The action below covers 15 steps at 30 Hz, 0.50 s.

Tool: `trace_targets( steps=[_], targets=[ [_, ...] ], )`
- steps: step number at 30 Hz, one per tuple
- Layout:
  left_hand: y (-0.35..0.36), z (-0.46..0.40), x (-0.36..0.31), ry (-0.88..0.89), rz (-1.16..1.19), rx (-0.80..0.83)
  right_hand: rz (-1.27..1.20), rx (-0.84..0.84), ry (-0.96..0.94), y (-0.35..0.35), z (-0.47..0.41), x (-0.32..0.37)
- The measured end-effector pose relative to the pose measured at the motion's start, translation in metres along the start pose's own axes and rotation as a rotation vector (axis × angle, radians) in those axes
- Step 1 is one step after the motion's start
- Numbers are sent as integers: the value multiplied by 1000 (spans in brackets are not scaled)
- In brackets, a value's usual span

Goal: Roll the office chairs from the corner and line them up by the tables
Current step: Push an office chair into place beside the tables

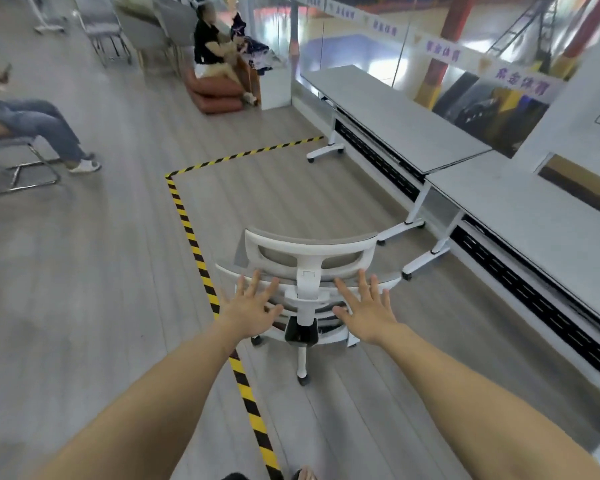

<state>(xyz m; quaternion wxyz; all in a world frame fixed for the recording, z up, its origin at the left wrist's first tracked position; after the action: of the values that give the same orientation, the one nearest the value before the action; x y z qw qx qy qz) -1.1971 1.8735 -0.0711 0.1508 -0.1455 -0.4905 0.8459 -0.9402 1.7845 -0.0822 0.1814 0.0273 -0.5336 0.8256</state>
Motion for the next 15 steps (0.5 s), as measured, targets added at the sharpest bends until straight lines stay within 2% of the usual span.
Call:
trace_targets(
  steps=[10,15],
  targets=[
    [-104,-174,79,-95,-7,-40,30,-42,-75,-88,-222,49],
    [-161,-278,127,-79,30,-56,34,-43,-73,-140,-341,83]
  ],
)
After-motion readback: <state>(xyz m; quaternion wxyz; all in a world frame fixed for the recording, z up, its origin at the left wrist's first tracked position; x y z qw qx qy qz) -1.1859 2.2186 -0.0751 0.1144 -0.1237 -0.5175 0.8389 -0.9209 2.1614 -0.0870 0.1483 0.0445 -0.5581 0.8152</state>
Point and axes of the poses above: each hand's wrist, its own z-axis away from the middle knuckle, its own y-axis out of the palm, x = y × z, the point moved 8 cm from there along -z, towards the middle knuckle, and after that the axes turned 3 degrees about -z, right-handed, at the moved point
